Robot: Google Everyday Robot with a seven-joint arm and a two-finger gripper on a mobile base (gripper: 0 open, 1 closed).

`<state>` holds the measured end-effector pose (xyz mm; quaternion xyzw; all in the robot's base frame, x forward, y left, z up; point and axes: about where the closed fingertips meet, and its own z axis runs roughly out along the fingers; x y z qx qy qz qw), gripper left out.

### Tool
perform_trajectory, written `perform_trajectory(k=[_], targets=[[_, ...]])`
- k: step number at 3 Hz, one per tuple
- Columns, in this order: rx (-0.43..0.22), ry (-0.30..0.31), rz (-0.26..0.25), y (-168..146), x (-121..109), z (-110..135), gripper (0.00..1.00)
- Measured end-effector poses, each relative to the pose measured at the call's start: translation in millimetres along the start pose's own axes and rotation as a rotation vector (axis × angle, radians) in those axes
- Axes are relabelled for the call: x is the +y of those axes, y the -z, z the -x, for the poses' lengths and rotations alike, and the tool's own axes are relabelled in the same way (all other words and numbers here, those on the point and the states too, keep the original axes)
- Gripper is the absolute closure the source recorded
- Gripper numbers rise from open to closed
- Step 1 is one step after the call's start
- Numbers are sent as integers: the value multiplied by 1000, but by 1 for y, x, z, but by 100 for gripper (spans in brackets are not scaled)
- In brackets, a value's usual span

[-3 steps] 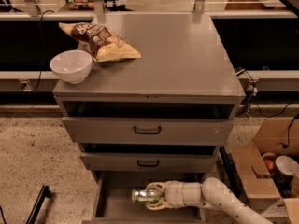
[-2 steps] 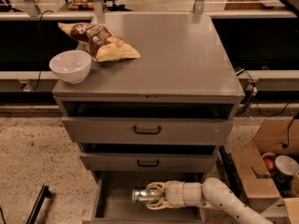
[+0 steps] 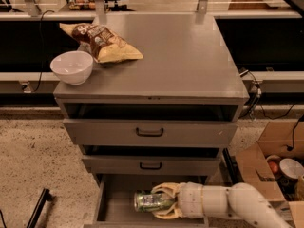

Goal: Pick green can from bottom drawer and place on counter

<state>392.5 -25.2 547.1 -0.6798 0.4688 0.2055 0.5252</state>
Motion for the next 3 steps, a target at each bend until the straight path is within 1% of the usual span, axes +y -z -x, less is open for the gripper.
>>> perform_trajectory(k=[1,2,3], targets=[[66,67,-29,97,-56,104,100],[158,0,11,152,-105,136,100],[175,3,-10,174,-136,149,100]])
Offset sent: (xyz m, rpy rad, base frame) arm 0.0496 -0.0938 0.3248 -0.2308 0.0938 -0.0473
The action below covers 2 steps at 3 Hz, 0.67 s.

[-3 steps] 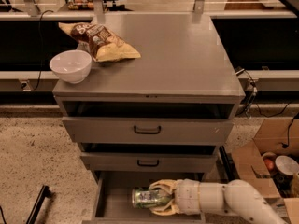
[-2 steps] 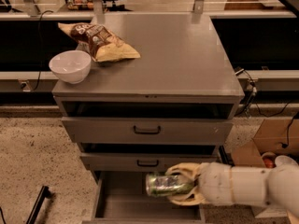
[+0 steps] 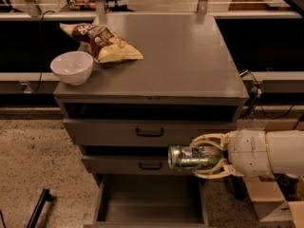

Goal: Pick green can from bottom drawer and place on counter

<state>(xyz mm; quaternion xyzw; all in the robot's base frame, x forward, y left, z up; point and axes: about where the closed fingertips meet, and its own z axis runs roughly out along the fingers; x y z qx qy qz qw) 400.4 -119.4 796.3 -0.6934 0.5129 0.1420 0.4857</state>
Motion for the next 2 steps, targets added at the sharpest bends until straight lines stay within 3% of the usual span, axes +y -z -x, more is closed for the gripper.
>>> perform_trajectory(k=[2], targets=[[-13,-3,21,-8,-7,-3,100]])
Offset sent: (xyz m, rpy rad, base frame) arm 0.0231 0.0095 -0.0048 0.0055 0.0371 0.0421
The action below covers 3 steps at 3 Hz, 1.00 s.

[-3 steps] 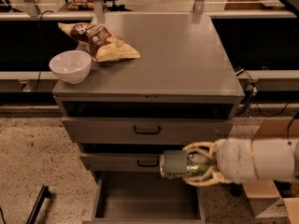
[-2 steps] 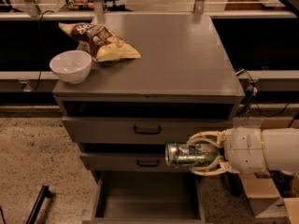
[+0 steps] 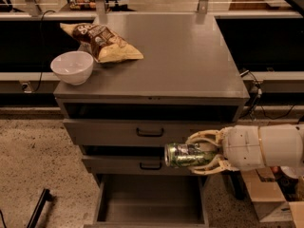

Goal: Pick green can from bottom drawer and place on counter

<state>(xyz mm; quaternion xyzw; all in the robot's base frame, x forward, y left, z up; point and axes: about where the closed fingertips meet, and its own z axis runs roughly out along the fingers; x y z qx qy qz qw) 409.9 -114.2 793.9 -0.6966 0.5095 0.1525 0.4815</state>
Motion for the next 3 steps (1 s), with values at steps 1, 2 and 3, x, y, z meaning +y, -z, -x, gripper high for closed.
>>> perform_trajectory(k=[1,2,3], targets=[[34,0,30,-4,-40,-4,100],[65,51,33,-9,-111,17,100],[115,93,42,-12,-175,38,100]])
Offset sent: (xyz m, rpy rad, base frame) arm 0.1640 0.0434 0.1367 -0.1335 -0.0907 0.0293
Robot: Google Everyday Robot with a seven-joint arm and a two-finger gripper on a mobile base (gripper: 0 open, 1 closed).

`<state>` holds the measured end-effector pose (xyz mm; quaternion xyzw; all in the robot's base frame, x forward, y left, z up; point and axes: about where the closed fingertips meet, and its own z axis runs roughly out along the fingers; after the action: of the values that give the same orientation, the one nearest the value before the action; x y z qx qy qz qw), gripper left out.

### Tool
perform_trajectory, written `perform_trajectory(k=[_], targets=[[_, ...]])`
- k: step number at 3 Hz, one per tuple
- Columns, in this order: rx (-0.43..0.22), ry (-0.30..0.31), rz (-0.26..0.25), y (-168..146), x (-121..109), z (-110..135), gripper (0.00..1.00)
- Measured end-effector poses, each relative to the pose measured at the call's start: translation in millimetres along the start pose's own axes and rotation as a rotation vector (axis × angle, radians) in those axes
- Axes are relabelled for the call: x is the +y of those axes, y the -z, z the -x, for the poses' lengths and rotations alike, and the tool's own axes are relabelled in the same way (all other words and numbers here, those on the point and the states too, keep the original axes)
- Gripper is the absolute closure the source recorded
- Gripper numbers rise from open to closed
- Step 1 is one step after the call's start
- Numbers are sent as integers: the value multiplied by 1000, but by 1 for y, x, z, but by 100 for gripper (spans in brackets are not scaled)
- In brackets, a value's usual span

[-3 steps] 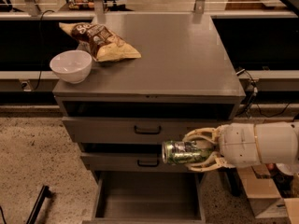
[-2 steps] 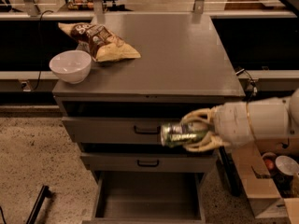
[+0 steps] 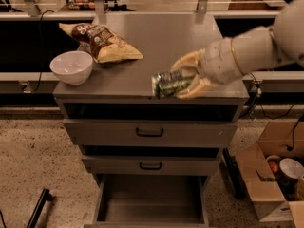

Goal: Pick green can from bottom drawer and place on counter

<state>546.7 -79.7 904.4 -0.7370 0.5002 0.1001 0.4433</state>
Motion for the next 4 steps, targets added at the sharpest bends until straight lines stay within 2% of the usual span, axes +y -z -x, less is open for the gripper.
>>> perform_trajectory(k=[1,2,3,4], targets=[[2,-85,5,-13,-48,-17,100],[-43,-238,-31,-25,-90,-39,100],[-110,-386,-140,-32,-133,-55,100],[-124,-496,-169,-44,-148,-79,82]])
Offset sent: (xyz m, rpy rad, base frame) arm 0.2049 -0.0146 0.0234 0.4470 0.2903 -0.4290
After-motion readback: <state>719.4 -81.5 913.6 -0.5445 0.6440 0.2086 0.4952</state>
